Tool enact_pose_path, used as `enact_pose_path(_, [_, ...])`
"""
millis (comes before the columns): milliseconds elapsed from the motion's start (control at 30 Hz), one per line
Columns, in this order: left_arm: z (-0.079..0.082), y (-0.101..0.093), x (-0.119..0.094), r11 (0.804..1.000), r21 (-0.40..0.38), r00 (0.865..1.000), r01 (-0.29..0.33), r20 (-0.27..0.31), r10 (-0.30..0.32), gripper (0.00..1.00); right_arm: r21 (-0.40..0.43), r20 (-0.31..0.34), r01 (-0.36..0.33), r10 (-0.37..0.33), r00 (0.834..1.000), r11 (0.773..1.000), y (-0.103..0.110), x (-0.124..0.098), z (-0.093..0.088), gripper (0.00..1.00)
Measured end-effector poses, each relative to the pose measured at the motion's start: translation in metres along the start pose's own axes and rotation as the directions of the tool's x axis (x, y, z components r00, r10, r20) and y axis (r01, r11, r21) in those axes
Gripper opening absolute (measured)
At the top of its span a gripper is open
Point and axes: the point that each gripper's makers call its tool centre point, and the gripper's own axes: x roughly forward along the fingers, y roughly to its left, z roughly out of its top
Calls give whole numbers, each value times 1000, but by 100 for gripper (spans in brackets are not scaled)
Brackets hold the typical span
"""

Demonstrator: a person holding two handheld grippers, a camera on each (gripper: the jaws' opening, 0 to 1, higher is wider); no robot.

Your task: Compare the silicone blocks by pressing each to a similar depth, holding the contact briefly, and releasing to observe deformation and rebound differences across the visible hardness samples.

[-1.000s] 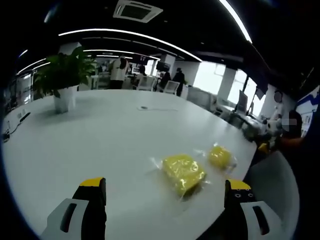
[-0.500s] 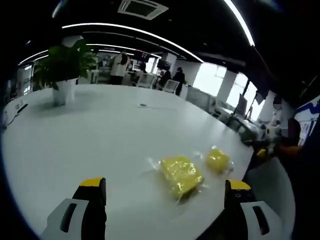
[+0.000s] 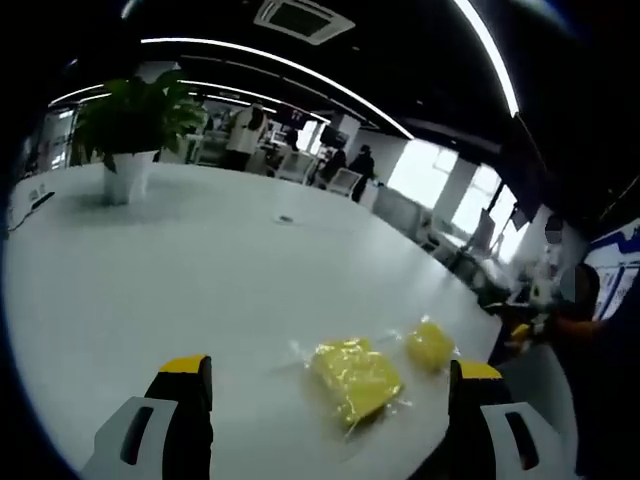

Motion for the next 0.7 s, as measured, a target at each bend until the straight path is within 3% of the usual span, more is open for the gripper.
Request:
enact_pose_path(433, [27, -5, 16, 993, -109, 999, 42, 26, -40, 100, 9, -7, 5, -4, 1000, 1000, -3, -6, -3, 96])
enact_pose_path(600, [26, 0, 22, 977, -207, 999, 41, 27, -36, 98, 13, -12, 1, 0, 1000, 1000, -4, -6, -5, 96])
enact_pose_path(700, [22, 8, 27, 977, -212, 1000, 7, 21, -3, 100, 13, -14, 0, 0, 1000, 1000, -4, -7, -5, 96])
